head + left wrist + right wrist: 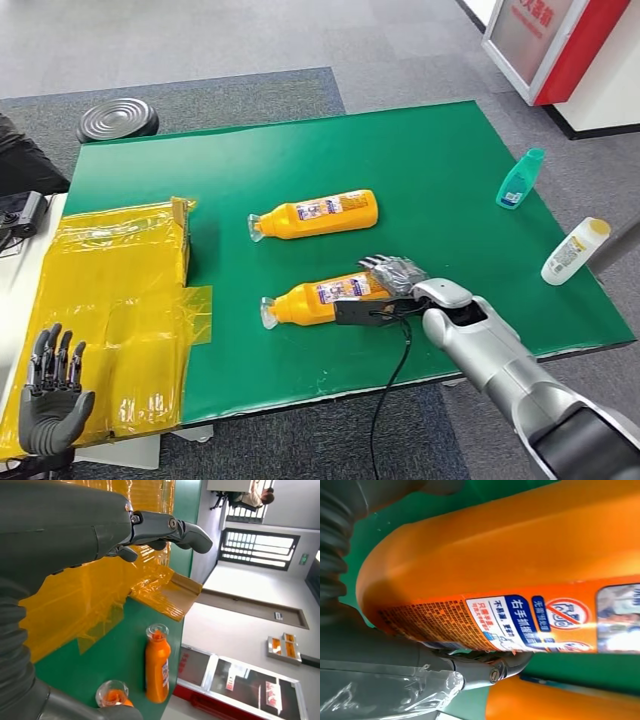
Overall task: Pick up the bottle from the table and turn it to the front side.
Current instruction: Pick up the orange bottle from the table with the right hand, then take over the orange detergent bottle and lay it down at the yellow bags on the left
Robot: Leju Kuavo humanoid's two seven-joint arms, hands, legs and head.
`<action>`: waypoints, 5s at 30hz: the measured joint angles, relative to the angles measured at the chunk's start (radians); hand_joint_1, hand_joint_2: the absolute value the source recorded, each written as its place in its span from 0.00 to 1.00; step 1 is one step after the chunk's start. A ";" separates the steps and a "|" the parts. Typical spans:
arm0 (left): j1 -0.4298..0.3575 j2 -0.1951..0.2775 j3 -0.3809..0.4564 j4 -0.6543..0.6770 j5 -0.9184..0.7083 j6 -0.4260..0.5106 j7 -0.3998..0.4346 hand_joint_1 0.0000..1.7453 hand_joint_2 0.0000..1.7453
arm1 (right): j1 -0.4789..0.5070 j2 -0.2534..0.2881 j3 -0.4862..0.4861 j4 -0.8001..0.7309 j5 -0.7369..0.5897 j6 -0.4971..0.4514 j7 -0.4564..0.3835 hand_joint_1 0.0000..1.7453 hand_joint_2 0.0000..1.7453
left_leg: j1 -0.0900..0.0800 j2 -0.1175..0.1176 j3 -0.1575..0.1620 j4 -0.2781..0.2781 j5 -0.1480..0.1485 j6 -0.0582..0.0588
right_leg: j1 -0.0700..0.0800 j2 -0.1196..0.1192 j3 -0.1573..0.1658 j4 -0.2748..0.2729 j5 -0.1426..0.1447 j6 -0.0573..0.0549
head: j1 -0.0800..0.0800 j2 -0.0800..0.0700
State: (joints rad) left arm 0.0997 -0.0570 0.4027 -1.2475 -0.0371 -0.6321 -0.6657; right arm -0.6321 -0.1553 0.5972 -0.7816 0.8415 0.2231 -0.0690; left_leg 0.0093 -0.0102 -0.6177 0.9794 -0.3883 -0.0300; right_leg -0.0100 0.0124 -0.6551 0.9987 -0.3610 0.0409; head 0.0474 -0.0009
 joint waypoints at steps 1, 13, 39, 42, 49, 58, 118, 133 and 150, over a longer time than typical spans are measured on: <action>-0.001 0.000 0.000 0.002 0.001 0.000 0.000 0.00 1.00 | -0.003 0.000 0.003 0.006 0.000 0.000 0.000 0.34 1.00 | 0.000 0.000 0.000 0.000 0.000 0.000 | 0.000 0.000 0.000 0.000 0.000 0.000 | 0.000 0.000; 0.002 0.006 -0.001 0.016 0.017 -0.003 0.000 0.00 1.00 | -0.018 -0.006 0.041 0.029 -0.031 -0.038 -0.040 1.00 1.00 | 0.000 0.000 0.000 0.000 0.000 0.000 | 0.000 0.000 0.000 0.000 0.000 0.000 | 0.000 0.000; 0.108 -0.086 -0.198 -0.225 0.046 -0.021 0.065 0.00 1.00 | 0.363 0.226 -0.027 -0.396 -0.175 -0.327 -0.170 1.00 1.00 | 0.000 0.000 0.000 0.000 -0.002 0.000 | 0.000 0.000 0.000 0.000 -0.003 0.000 | 0.000 0.000; 0.100 -0.064 -0.265 -0.225 0.100 -0.015 0.104 0.00 1.00 | 0.374 0.268 -0.023 -0.364 -0.170 -0.349 -0.196 1.00 1.00 | 0.000 0.000 0.000 0.000 -0.002 0.000 | 0.000 0.000 0.000 0.000 -0.003 0.000 | 0.000 0.000; 0.076 -0.016 -0.399 -0.223 0.145 0.023 0.143 0.00 1.00 | 0.376 0.334 0.016 -0.272 -0.131 -0.398 -0.211 1.00 1.00 | 0.000 0.000 0.000 0.000 -0.002 0.000 | 0.000 0.000 0.000 0.000 -0.003 0.000 | 0.000 0.000; 0.056 0.027 -0.481 -0.204 0.158 0.054 0.161 0.01 1.00 | 0.377 0.362 0.064 -0.211 -0.105 -0.414 -0.218 1.00 1.00 | 0.000 0.000 0.000 0.000 -0.002 0.000 | 0.000 0.000 -0.001 0.000 -0.003 0.000 | 0.000 0.000; -0.282 0.261 -0.520 -0.010 -1.299 0.826 0.624 1.00 1.00 | 0.562 0.316 -0.136 -0.330 -0.202 -0.366 -0.203 0.00 1.00 | 0.000 0.000 0.000 0.000 -0.001 -0.001 | 0.000 0.000 -0.001 0.000 -0.001 -0.002 | 0.000 0.000; -0.402 0.216 -0.649 0.100 -1.170 0.716 0.597 1.00 1.00 | 0.555 0.320 -0.136 -0.291 -0.214 -0.364 -0.203 0.00 1.00 | 0.000 0.000 0.000 0.000 -0.001 -0.001 | 0.000 0.000 -0.001 0.000 -0.001 -0.002 | 0.000 0.000; -0.474 0.244 -0.738 0.099 -0.774 0.459 0.825 0.00 0.00 | 0.550 0.320 -0.136 -0.284 -0.221 -0.378 -0.159 0.00 1.00 | 0.000 0.000 0.001 0.000 0.001 -0.001 | 0.000 0.000 0.001 0.000 0.000 -0.002 | 0.000 0.000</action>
State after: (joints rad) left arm -0.3745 0.1869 -0.3357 -1.1487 -0.8111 -0.1732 0.1591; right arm -0.0821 0.1644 0.4608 -1.0655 0.6208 -0.1554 -0.2276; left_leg 0.0095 -0.0103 -0.6164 0.9794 -0.3876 -0.0314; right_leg -0.0098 0.0121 -0.6544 0.9990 -0.3610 0.0389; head 0.0475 -0.0009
